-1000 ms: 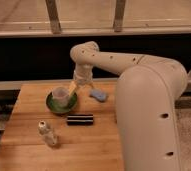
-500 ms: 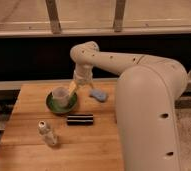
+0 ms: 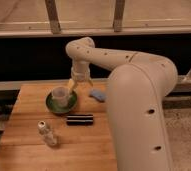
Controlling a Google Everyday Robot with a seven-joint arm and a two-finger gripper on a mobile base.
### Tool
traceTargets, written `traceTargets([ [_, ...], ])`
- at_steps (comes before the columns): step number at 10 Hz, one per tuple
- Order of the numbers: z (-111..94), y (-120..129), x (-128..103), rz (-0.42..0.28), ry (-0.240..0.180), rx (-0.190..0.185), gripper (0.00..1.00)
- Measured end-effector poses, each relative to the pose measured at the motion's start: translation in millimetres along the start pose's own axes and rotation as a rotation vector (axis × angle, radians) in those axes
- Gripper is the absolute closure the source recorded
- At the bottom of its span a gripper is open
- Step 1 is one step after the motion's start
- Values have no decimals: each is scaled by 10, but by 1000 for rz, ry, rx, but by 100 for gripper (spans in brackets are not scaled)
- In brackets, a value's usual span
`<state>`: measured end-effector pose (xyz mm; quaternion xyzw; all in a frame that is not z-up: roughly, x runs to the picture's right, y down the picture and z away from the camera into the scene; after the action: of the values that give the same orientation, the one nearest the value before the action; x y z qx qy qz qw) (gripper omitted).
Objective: Knock the bottle over
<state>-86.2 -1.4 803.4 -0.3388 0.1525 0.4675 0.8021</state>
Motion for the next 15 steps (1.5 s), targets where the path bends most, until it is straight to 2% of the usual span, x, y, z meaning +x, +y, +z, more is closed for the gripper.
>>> traceTargets([
  [1, -13, 48, 13, 2, 19, 7, 21],
  [3, 21, 78, 233, 18, 53, 14, 21],
  [6, 114, 289, 704, 38, 79, 5, 21],
  [8, 204, 499, 888, 41, 78, -18, 21],
  [12, 505, 1010, 1232, 8, 130, -87, 21],
  [15, 538, 1059, 1266, -3, 140, -97, 21],
])
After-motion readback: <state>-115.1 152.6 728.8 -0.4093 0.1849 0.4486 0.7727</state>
